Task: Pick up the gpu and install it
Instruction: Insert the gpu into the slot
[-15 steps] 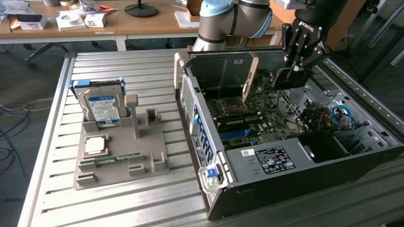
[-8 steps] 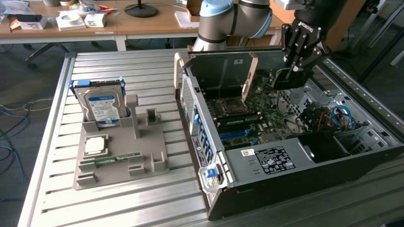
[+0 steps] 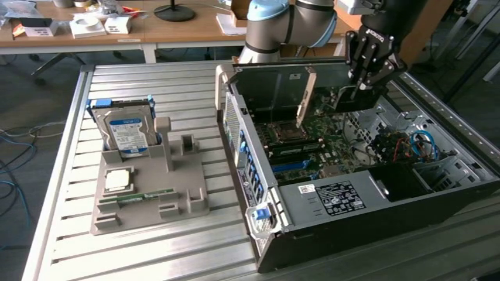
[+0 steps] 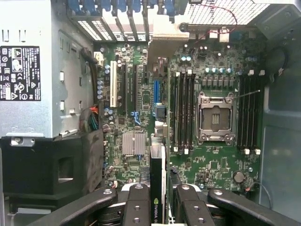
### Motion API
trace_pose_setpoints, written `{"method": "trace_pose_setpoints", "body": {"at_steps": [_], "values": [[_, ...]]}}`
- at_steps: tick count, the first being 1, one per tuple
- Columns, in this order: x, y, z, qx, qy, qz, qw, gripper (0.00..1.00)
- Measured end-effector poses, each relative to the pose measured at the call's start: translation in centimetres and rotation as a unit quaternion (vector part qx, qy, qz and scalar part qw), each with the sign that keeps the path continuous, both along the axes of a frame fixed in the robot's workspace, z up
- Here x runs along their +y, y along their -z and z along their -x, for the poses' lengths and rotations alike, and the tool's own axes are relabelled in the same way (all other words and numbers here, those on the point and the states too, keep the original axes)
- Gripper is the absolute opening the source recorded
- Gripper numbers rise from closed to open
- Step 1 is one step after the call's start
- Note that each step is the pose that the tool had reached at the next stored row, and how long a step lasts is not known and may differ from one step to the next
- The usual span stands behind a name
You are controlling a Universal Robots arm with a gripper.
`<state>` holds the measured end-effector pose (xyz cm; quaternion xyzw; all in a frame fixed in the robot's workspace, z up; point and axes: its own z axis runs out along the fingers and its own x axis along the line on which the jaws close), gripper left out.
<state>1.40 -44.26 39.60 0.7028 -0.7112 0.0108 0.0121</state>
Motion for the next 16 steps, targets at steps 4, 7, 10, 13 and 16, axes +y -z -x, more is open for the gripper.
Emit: {"method": "trace_pose_setpoints", "body": {"at_steps": [4,7,10,13,16], "values": [[0.01,0.13,0.18,-0.0007,0.000,-0.0034,1.0000,0.26],[0.00,0.14,0.18,-0.0007,0.000,-0.0034,1.0000,0.26],[0.01,0.15,0.20,-0.0010,0.000,-0.0117,0.9999,0.26],[0.01,0.15,0.19,-0.0010,0.000,-0.0126,0.9999,0.26],[-0.02,0.36,0.19,-0.0010,0.000,-0.0127,0.9999,0.26]]}}
